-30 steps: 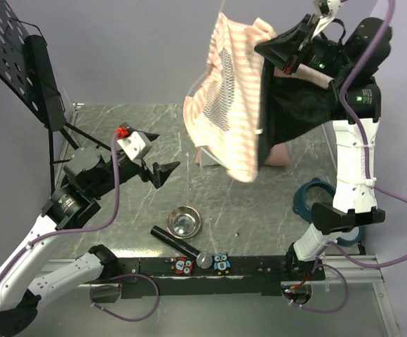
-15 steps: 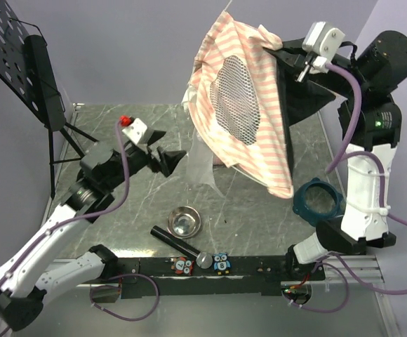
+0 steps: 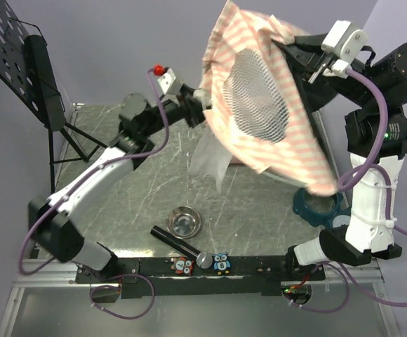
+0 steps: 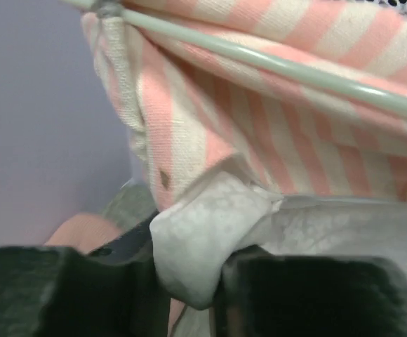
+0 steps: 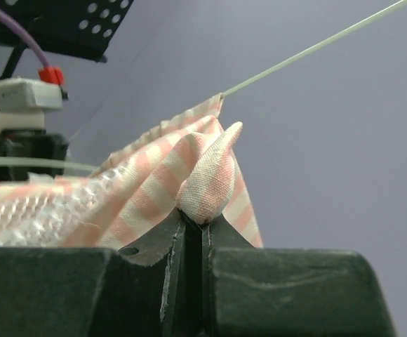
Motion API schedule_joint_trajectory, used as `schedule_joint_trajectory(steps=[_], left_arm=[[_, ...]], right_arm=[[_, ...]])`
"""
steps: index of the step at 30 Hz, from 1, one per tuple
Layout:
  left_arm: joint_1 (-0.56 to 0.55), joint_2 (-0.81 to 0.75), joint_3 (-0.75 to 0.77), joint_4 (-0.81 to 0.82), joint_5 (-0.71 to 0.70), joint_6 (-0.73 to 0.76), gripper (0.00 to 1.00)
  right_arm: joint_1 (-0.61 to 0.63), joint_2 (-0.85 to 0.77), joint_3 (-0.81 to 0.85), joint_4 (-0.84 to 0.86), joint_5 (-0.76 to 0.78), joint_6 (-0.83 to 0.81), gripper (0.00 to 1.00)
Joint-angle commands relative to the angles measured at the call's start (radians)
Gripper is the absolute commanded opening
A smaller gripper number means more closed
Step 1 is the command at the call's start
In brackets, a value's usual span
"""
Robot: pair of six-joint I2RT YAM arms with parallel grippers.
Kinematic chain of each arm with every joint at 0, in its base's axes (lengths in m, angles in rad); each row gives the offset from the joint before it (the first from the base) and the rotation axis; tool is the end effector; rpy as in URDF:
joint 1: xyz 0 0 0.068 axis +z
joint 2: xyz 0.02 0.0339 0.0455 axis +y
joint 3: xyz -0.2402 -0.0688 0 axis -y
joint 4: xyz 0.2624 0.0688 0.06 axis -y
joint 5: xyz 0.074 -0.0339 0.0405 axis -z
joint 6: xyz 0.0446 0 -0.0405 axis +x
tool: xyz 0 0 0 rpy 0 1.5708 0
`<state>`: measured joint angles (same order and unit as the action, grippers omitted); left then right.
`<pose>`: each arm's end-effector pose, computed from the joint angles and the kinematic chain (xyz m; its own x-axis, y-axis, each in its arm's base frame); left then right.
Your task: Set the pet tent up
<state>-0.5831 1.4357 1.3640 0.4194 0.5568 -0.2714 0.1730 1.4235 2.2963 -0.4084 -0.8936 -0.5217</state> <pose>0.2866 -0.2173 0.4307 0.0375 -0.2974 -0.9540 0.9262 0.3689 -0.0786 0.1896 0.0684 0.6364 0.7783 -0.1810 -0.6012 -0.4687 0.4696 -0.7482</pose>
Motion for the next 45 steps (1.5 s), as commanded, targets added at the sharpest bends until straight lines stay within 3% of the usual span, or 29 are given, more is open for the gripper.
schedule_joint_trajectory(steps=[1, 2, 5, 9, 12, 13, 14, 16, 19, 20, 25, 30, 32, 35, 37, 39, 42, 45], left_arm=[[-0.119, 0.121, 0.128, 0.347, 0.017, -0.052, 0.1], [-0.15, 0.153, 0.142, 0.393, -0.042, -0.031, 0.01], [-0.199, 0.259, 0.205, 0.51, -0.156, 0.015, 0.01], [-0.228, 0.411, 0.306, 0.576, -0.297, 0.055, 0.02], [-0.238, 0.531, 0.359, 0.512, -0.249, 0.052, 0.32], [-0.239, 0.538, 0.33, 0.497, -0.233, 0.055, 0.3], [-0.239, 0.528, 0.272, 0.49, -0.207, 0.057, 0.33], [-0.224, 0.462, 0.154, 0.417, -0.071, 0.089, 0.51], [-0.155, 0.246, -0.165, 0.313, 0.052, 0.149, 0.92], [-0.112, 0.157, -0.268, 0.279, 0.107, 0.165, 0.99], [0.118, -0.234, -0.617, -0.092, 0.273, 0.395, 1.0], [0.227, -0.426, -0.671, -0.344, 0.348, 0.543, 1.0], [0.261, -0.46, -0.663, -0.37, 0.367, 0.508, 1.0], [0.327, -0.471, -0.548, -0.321, 0.433, 0.329, 1.0], [0.336, -0.433, -0.365, -0.349, 0.404, 0.227, 0.99], [0.344, -0.352, -0.159, -0.469, 0.378, 0.201, 0.9], [0.373, -0.217, 0.088, -0.582, 0.44, 0.155, 0.87], [0.393, -0.155, 0.141, -0.428, 0.546, -0.015, 0.86]], right_arm=[[0.02, 0.057, 0.072, 0.232, 0.031, 0.109, 0.0], [0.028, 0.075, 0.087, 0.265, 0.044, 0.115, 0.0], [0.045, 0.129, 0.129, 0.279, 0.039, 0.086, 0.0], [0.046, 0.115, 0.034, 0.283, 0.019, 0.04, 0.0], [0.042, 0.054, -0.118, 0.231, -0.001, -0.071, 0.0], [0.036, 0.032, -0.179, 0.214, 0.002, -0.093, 0.0], [0.022, 0.013, -0.243, 0.229, 0.001, -0.075, 0.0], [-0.001, 0.003, -0.291, 0.173, -0.037, -0.07, 0.0], [-0.02, -0.032, -0.384, 0.016, -0.091, -0.142, 0.0], [-0.021, -0.059, -0.437, -0.012, -0.102, -0.159, 0.0], [-0.02, -0.161, -0.699, -0.03, -0.136, -0.103, 0.0], [0.003, -0.184, -0.764, -0.009, -0.16, 0.02, 0.0], [0.022, -0.173, -0.753, -0.027, -0.177, 0.035, 0.0], [0.059, -0.161, -0.726, -0.121, -0.183, -0.014, 0.0], [0.075, -0.166, -0.722, -0.153, -0.191, -0.009, 0.0], [0.1, -0.185, -0.747, -0.162, -0.176, -0.012, 0.0], [0.154, -0.236, -0.822, -0.116, -0.117, -0.018, 0.0], [0.186, -0.262, -0.868, -0.073, -0.091, 0.008, 0.0]])
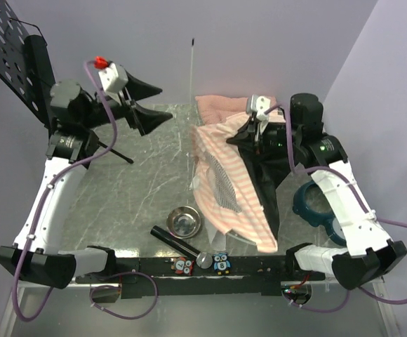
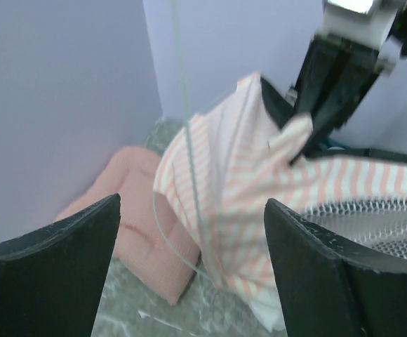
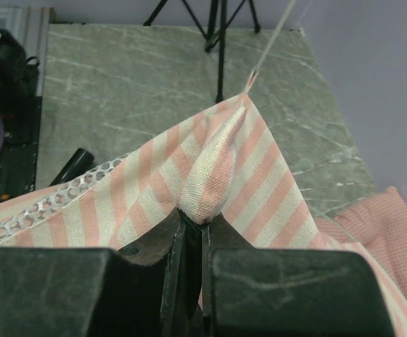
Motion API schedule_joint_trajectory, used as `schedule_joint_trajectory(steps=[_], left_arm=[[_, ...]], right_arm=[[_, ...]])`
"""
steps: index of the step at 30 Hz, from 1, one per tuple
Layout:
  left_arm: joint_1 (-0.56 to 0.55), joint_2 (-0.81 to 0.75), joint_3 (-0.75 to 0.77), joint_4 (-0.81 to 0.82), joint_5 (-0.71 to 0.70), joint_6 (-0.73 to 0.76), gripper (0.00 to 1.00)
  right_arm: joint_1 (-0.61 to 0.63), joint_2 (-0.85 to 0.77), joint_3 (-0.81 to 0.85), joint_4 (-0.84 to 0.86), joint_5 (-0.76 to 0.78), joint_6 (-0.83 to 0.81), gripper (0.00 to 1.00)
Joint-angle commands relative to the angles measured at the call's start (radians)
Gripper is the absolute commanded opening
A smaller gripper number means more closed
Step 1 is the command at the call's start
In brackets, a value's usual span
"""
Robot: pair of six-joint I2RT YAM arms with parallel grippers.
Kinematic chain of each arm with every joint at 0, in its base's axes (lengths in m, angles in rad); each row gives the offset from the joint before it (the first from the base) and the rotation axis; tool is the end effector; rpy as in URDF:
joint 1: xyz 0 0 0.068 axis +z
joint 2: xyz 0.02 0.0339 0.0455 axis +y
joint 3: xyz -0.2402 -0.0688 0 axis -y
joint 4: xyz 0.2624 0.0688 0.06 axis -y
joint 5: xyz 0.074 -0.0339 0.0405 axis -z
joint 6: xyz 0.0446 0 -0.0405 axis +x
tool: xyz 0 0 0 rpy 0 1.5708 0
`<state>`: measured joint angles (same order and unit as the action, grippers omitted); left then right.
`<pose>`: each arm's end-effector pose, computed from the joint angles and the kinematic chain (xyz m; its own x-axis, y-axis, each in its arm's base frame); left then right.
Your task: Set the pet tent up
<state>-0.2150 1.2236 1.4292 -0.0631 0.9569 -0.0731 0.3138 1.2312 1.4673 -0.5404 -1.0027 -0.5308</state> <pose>0.2673 -0.0957 0.4658 0.0717 -0.0587 -0.9957 0.9211 0.3869 0.0435 0.2496 0.1205 0.4303 0.2255 -0.2132 -0.9506 -0.9472 0.1804 -0.2652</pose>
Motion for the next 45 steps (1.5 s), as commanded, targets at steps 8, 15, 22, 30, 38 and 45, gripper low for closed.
schedule_joint_trajectory(steps=[8, 15, 22, 30, 38, 45], left_arm=[[0.025, 0.103, 0.026, 0.591, 0.112, -0.51, 0.81], [-0.01, 0.12, 0.046, 0.79, 0.157, -0.696, 0.75], [-0.063, 0.12, 0.08, 0.691, 0.134, -0.674, 0.77], [-0.069, 0.093, 0.053, 0.658, 0.175, -0.697, 0.01], [-0.106, -0.002, 0.036, 0.192, 0.267, -0.218, 0.01], [-0.179, -0.032, 0.071, -0.207, 0.191, 0.183, 0.01]], right_arm=[[0.105, -0.113, -0.111, 0.091, 0.023, 0.043, 0.0], [0.143, -0.148, -0.17, 0.115, 0.033, 0.072, 0.0], [0.169, -0.165, -0.196, 0.125, 0.038, 0.075, 0.0], [0.194, -0.194, -0.229, 0.128, 0.058, 0.107, 0.0], [0.196, -0.144, -0.199, 0.069, 0.03, 0.228, 0.29], [0.196, -0.108, -0.229, 0.076, 0.064, 0.339, 0.57]])
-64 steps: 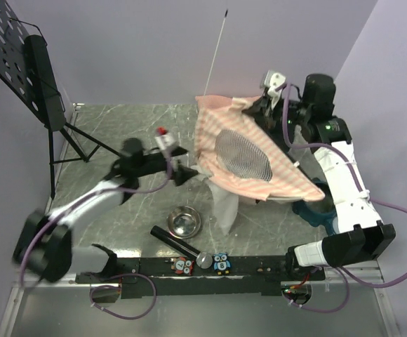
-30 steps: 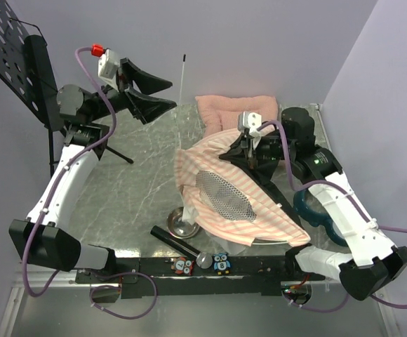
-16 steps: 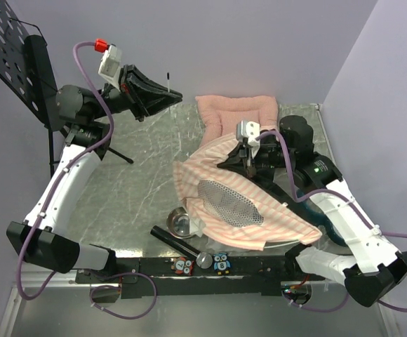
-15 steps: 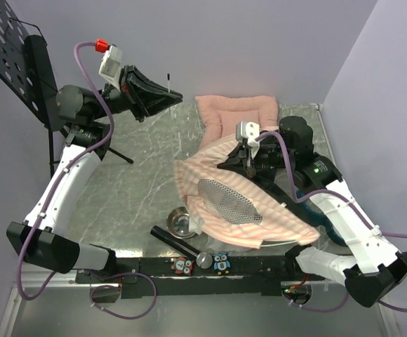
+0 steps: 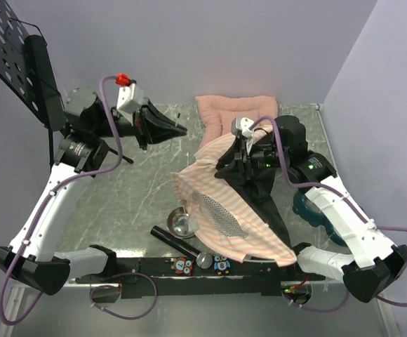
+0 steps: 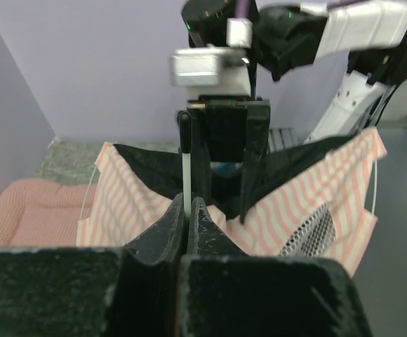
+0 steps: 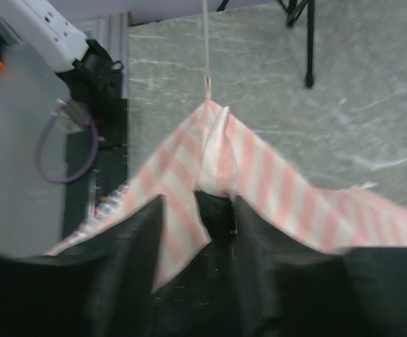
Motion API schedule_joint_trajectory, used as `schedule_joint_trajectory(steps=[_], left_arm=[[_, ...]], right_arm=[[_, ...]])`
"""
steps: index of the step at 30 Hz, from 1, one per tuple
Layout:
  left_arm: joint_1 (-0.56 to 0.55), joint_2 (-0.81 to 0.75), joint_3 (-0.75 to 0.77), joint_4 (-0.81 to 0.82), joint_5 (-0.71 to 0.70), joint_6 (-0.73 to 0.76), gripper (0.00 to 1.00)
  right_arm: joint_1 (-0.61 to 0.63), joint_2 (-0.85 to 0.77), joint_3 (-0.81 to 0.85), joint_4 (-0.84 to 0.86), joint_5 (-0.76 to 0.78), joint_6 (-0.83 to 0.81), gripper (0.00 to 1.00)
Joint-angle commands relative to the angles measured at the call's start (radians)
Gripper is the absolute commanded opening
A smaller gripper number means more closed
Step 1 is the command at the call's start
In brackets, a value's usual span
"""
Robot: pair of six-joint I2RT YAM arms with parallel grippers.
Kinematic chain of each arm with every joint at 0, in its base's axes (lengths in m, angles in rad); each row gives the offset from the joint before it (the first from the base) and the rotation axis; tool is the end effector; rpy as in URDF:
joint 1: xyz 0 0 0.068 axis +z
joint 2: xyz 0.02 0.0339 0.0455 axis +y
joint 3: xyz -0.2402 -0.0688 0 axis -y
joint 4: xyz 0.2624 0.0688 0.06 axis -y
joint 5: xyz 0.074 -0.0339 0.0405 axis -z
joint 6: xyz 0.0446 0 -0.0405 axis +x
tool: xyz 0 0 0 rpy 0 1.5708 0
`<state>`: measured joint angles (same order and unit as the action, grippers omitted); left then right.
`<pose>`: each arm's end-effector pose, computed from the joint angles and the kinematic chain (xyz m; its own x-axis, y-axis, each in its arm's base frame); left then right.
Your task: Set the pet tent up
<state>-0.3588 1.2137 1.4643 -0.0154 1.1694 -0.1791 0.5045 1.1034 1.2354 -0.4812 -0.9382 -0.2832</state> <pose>0.2330 -0.1312 0.4830 0.0410 -0.0897 -0.9951 0.9986 0.0361 0.0378 0.2087 0.1563 0.3876 -0.0224 -0.2011 -0.9793 -0.9951 0.0990 0.0024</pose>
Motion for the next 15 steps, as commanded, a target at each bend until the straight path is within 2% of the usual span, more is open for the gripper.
schedule_joint_trajectory(steps=[1, 3, 7, 13, 15], left_arm=[[-0.045, -0.025, 0.033, -0.273, -0.028, 0.318, 0.01], [-0.057, -0.032, 0.021, -0.294, -0.04, 0.348, 0.01], [-0.083, -0.036, 0.005, -0.336, -0.054, 0.397, 0.01], [-0.1, -0.045, -0.019, -0.347, -0.063, 0.414, 0.01], [-0.109, -0.045, -0.021, -0.362, -0.071, 0.426, 0.01]], right_arm=[[0.003, 0.026, 0.01, 0.021, 0.012, 0.119, 0.64], [0.005, 0.044, 0.022, 0.032, 0.039, 0.16, 0.71], [0.014, 0.081, 0.05, 0.039, 0.059, 0.168, 0.74], [0.052, 0.154, 0.064, 0.047, 0.137, 0.102, 0.75], [0.054, 0.188, 0.068, 0.032, 0.13, 0.096, 0.72]])
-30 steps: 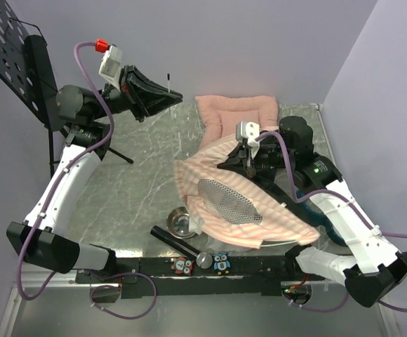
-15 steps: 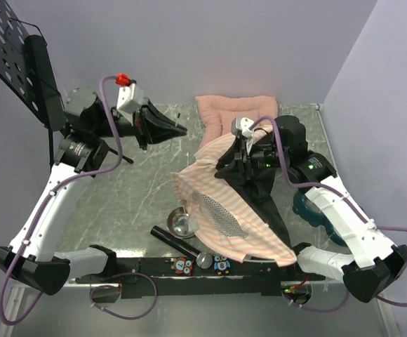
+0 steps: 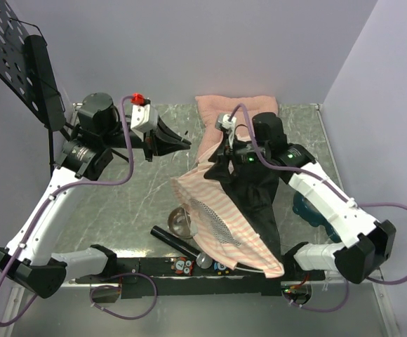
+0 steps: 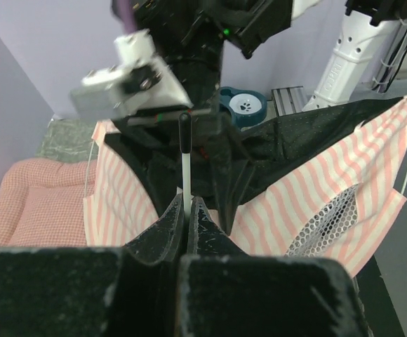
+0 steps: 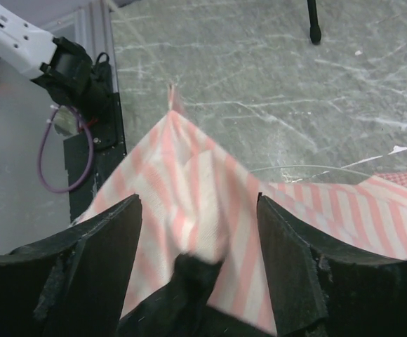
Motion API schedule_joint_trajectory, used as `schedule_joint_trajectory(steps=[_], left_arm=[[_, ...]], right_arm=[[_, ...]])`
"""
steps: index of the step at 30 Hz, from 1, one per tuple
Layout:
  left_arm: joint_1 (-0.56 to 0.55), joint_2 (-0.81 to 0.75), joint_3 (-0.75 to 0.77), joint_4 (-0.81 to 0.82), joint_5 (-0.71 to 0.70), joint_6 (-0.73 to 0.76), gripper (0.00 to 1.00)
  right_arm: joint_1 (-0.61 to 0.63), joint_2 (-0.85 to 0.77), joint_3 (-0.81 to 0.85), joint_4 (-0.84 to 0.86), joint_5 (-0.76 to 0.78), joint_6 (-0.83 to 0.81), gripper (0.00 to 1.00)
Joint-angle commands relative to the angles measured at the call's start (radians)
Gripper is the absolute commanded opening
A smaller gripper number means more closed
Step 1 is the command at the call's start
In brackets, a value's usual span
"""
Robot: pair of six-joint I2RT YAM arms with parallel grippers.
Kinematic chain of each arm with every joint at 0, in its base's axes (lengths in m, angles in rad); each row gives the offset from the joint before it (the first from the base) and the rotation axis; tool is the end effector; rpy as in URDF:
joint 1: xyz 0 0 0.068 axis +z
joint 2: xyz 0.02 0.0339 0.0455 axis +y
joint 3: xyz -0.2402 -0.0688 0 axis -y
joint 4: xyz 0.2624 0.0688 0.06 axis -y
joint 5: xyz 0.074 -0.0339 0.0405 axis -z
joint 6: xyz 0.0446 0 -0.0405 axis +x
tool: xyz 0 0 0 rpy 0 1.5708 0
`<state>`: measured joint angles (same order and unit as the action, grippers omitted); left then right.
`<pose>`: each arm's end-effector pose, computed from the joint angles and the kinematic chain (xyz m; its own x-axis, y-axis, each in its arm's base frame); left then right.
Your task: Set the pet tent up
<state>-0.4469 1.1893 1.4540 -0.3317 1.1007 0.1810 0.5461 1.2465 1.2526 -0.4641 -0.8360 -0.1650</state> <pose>0.2192 -0.1491 0.4567 0.1203 0.0328 -0.9922 0.9925 0.0185 0.1209 0.2381 0.1834 0.3568 -0.2221 -0.2639 -0.9386 -0.9665 0.1865 0.1763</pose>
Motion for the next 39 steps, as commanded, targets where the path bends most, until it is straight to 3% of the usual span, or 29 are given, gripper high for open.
schedule_joint_trajectory(steps=[1, 7, 9, 12, 14, 16, 20, 21, 27, 28, 30, 31, 39], left_arm=[[-0.026, -0.02, -0.012, -0.05, -0.008, 0.069, 0.01], [-0.036, -0.026, -0.033, -0.081, -0.038, 0.086, 0.01], [-0.036, -0.031, -0.044, -0.079, -0.042, 0.086, 0.01], [-0.035, -0.037, -0.06, -0.07, -0.048, 0.068, 0.01], [-0.036, -0.04, -0.067, -0.06, -0.052, 0.052, 0.01], [-0.036, -0.042, -0.072, -0.056, -0.053, 0.046, 0.01], [-0.036, -0.033, -0.06, -0.092, -0.065, 0.049, 0.01], [-0.036, -0.031, -0.054, -0.118, -0.07, 0.051, 0.01], [-0.05, -0.005, -0.058, -0.23, -0.076, 0.069, 0.01], [-0.049, -0.008, -0.06, -0.227, -0.085, 0.064, 0.01], [-0.05, -0.013, -0.061, -0.224, -0.104, 0.072, 0.01], [-0.049, -0.014, -0.06, -0.225, -0.111, 0.078, 0.01], [-0.046, -0.036, -0.087, -0.21, -0.137, 0.094, 0.01]], right_arm=[[0.014, 0.048, 0.051, 0.013, 0.023, -0.019, 0.7], [0.026, 0.059, 0.015, -0.001, -0.032, 0.005, 0.5], [0.025, 0.057, 0.004, -0.001, -0.046, 0.03, 0.5], [0.026, 0.057, -0.012, 0.004, -0.061, 0.074, 0.66], [0.026, 0.056, -0.022, -0.001, -0.089, 0.079, 0.67], [0.028, 0.048, -0.042, 0.019, -0.1, 0.09, 0.51], [0.028, 0.051, -0.042, 0.033, -0.094, 0.081, 0.05], [0.028, 0.045, -0.035, 0.033, -0.091, 0.067, 0.0], [0.028, -0.004, -0.016, 0.09, -0.091, 0.025, 0.0], [0.028, -0.002, -0.009, 0.073, -0.094, 0.019, 0.08], [0.026, 0.02, 0.043, -0.032, -0.1, -0.028, 0.54], [0.026, 0.024, 0.065, -0.095, -0.074, -0.051, 0.62], [-0.145, -0.108, -0.041, -0.223, -0.006, -0.119, 0.81]])
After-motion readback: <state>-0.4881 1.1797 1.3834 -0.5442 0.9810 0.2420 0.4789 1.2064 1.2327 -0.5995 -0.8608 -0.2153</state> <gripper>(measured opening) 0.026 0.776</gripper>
